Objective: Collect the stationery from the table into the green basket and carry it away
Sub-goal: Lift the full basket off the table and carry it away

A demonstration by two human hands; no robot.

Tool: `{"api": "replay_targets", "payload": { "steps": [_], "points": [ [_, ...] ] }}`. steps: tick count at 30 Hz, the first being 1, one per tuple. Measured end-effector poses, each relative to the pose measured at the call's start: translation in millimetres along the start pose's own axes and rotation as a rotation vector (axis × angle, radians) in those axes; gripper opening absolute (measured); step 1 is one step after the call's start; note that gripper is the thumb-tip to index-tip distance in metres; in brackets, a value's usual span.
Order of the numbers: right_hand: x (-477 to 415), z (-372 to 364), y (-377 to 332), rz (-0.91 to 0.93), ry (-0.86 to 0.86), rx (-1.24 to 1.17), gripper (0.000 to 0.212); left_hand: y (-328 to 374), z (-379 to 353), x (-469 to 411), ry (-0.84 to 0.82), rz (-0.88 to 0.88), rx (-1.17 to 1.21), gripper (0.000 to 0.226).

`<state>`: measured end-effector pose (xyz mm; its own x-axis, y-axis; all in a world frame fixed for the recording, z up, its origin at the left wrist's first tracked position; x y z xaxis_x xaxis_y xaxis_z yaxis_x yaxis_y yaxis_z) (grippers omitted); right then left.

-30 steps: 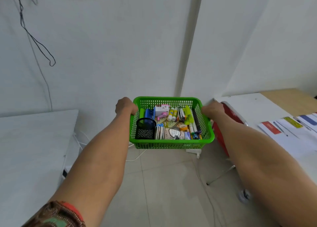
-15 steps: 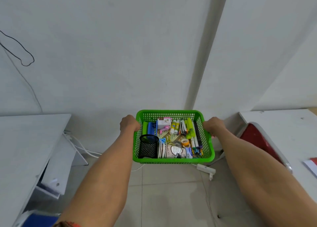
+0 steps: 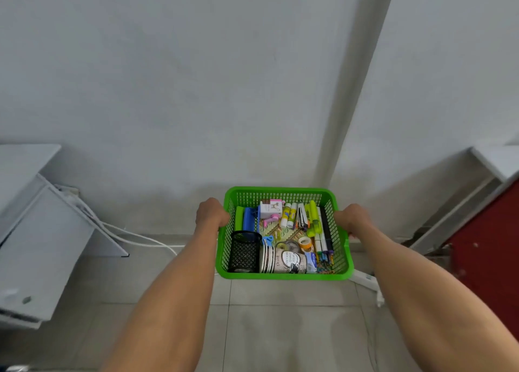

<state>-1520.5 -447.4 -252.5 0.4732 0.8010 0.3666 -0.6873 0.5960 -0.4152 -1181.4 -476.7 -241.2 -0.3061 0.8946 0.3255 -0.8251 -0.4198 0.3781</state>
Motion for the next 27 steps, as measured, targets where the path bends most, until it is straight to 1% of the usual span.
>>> {"api": "replay_targets", "payload": {
  "steps": [1,2,4,6,8,9,11,12,14,20,24,27],
  "points": [
    [-13.4,-16.0,8.4,-0.002,0.006,-0.006,0.029,-5.1,-18.4,-10.3,-0.001,-0.009,-0.003,0.018],
    [-36.1,-48.5,24.7,-0.011,-0.001,-0.017,0.029,-13.2,-58.2,-29.7,-0.005,-0.006,-0.01,0.018],
    [-56.2,-77.0,37.2,-0.02,-0.011,-0.02,0.029,-26.6,-93.1,-52.2,-0.017,0.006,-0.008,0.028],
    [-89.3,-131.7,62.9,-0.016,-0.018,-0.02,0.029,-45.1,-156.2,-83.1,0.002,-0.001,-0.013,0.034],
    [-113.2,-170.8,79.0,-0.028,-0.028,-0.035,0.029,-59.7,-198.9,-105.9,-0.002,0.007,-0.023,0.033],
    [-129.5,-201.1,93.6,-0.031,-0.031,-0.03,0.029,-70.0,-232.5,-119.1,0.007,0.008,-0.016,0.03],
    [-151.1,-238.2,109.6,-0.03,-0.039,-0.017,0.033,-84.2,-272.4,-137.7,0.015,0.011,-0.01,0.026],
    [-157.0,-253.4,115.1,-0.033,-0.046,-0.018,0.035,-90.7,-288.8,-142.1,0.014,0.01,-0.013,0.027],
    [-171.5,-283.0,127.4,-0.034,-0.063,-0.018,0.031,-104.4,-321.9,-154.9,0.02,0.015,-0.022,0.031],
    [-200.2,-329.3,150.7,-0.023,-0.056,0.004,0.029,-124.0,-379.7,-177.8,0.013,0.068,0.027,0.032],
    [-209.4,-345.6,160.5,-0.022,-0.076,0.019,0.03,-127.6,-402.3,-186.0,0.003,0.097,0.05,0.03],
    [-217.8,-353.7,166.5,-0.026,-0.076,0.026,0.026,-128.8,-414.7,-192.8,-0.005,0.105,0.059,0.027]
  ]
}}
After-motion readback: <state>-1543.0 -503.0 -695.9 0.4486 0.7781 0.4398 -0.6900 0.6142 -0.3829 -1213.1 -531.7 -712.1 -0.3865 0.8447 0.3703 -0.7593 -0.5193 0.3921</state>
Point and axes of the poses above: each hand's wrist, its own x-axis away from the middle knuckle, its own z-axis out of the back of the hand, y = z × x, the point moved 3 cm from there along -x, towards the middle knuckle, and after that the axes turned 4 degrees about y, right-handed, at the moved point
